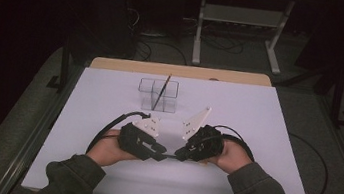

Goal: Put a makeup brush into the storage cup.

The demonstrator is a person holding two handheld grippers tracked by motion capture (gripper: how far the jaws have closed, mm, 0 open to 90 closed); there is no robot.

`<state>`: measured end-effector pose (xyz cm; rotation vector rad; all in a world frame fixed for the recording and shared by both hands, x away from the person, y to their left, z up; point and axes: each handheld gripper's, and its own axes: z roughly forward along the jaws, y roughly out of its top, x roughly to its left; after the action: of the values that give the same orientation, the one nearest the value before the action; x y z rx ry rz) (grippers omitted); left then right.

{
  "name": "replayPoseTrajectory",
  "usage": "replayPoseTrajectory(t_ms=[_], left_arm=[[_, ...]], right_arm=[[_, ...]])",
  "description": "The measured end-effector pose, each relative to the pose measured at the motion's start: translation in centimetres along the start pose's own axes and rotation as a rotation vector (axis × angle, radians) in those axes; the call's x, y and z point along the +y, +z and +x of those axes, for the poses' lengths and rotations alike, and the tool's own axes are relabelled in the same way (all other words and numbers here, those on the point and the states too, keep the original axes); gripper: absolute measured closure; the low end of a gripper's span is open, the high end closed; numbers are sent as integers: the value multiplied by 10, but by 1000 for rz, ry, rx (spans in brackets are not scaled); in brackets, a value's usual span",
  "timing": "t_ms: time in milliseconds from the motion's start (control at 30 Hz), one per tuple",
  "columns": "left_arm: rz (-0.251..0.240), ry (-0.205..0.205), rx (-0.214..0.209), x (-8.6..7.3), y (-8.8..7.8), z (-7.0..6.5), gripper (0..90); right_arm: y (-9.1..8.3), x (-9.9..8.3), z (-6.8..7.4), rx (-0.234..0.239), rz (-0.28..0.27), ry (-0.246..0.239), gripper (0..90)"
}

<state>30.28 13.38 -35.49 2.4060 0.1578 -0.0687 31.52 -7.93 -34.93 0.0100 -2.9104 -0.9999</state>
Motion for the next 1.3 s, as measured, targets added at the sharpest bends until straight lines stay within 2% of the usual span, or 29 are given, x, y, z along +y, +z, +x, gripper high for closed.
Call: replayPoseTrajectory(t_ms=[600,633,733,1200,1300], left_arm=[[38,8,-25,0,5,0,830],[40,8,-27,0,5,0,831],[46,11,-26,-1,5,0,835],[34,15,-26,-5,2,0,844],[26,11,-25,-7,0,0,844]], right_arm=[[5,3,2,5,17,-4,831],[5,4,1,1,12,-20,831],[6,4,1,0,16,-21,831],[7,4,2,10,-4,-15,817],[7,3,1,12,-10,-13,780]])
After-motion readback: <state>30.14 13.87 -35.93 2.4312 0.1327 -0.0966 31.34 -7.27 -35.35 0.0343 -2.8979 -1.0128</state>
